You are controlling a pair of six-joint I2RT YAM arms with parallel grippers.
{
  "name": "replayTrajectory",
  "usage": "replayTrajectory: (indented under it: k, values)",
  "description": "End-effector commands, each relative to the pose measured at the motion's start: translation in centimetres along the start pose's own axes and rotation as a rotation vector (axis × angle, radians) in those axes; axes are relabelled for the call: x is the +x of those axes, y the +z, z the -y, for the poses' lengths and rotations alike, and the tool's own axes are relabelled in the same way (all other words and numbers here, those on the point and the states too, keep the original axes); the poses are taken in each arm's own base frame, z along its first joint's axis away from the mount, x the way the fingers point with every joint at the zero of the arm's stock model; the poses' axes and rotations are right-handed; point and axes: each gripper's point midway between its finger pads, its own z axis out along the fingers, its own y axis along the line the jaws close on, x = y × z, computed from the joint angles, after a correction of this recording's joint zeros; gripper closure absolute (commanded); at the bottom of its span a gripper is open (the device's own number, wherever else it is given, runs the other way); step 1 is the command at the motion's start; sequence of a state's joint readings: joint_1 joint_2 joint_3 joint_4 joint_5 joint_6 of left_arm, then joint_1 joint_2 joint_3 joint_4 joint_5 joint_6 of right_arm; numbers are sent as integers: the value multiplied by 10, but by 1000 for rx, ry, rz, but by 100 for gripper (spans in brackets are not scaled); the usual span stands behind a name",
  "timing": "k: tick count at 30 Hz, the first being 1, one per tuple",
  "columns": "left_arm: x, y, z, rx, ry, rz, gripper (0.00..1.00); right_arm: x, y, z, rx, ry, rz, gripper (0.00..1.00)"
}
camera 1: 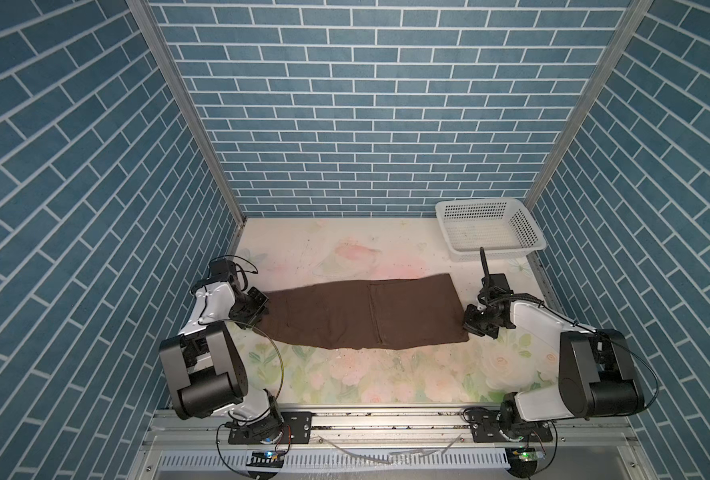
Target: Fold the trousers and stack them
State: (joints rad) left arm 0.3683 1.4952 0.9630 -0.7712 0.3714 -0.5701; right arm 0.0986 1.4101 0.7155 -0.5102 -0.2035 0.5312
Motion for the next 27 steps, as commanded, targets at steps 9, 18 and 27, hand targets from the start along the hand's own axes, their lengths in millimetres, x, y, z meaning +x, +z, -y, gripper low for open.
replayTrajectory:
  k: [9, 18, 27]
  values:
    - [75, 55, 5, 81, 15, -135, 82, -57, -89, 42, 138, 126, 313, 100]
    - [94, 62, 20, 121, 41, -160, 51, -81, -169, -92, 145, -381, 589, 100]
    - [53, 12, 36, 218, -39, -56, 45, -9, -157, -265, 127, -1013, 663, 100]
